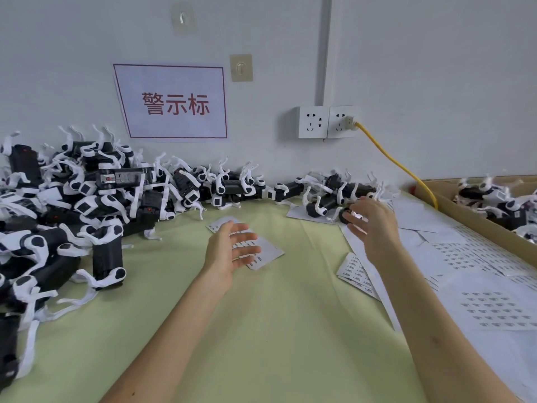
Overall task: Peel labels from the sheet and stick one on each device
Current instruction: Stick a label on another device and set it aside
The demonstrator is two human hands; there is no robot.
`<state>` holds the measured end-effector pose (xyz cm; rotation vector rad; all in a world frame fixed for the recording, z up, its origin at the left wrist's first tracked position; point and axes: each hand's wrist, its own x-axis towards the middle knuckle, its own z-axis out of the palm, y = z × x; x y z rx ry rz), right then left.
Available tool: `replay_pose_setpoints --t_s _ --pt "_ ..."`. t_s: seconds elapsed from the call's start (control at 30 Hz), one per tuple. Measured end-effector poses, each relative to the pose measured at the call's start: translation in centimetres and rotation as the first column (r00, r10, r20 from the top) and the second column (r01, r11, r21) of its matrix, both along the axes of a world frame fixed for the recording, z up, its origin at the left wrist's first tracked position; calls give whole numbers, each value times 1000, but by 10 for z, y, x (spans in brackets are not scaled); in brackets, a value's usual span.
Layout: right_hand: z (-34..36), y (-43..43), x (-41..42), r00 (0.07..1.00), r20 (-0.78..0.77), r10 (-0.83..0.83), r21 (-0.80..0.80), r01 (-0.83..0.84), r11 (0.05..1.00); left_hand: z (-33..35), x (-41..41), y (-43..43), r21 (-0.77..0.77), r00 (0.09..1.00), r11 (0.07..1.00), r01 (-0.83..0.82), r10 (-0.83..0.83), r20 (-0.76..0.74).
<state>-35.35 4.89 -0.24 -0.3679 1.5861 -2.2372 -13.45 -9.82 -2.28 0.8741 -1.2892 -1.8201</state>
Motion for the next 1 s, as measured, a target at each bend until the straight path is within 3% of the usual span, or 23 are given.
replay_pose_setpoints --t_s 0.2,0.3,0.43,0.5,0.6,0.63,0.67,0.73,0.83,1.0 --pt "-20 -16 15 893 -451 2 355 177 918 0 -2 -1 -44 997 998 -32 35 64" --pt "-25 -22 19 862 -496 104 450 152 880 -4 -4 -3 -233 983 971 -60 98 155" --pt "-28 -29 31 800 -553 234 512 104 853 -5 -1 -8 -523 935 840 -142 288 209" --pt "-30 -32 39 786 -555 272 521 74 850 1 8 -12 -677 823 674 -297 540 175" --pt "-32 -35 49 763 -570 305 522 49 852 16 31 -25 -864 525 283 -417 851 26" --pt "-32 -36 52 755 -576 314 522 44 852 19 42 -34 -876 431 210 -434 903 4" --pt "-32 -36 54 746 -582 322 525 43 850 20 55 -46 -868 352 194 -457 936 24" --pt "-32 -37 56 736 -590 331 529 43 848 17 83 -68 -799 282 304 -519 943 175" --pt "-31 -36 58 726 -605 326 512 42 858 6 107 -88 -743 313 470 -477 880 356" --pt "-26 -36 62 724 -618 308 461 16 887 2 110 -97 -814 375 512 -275 836 399"
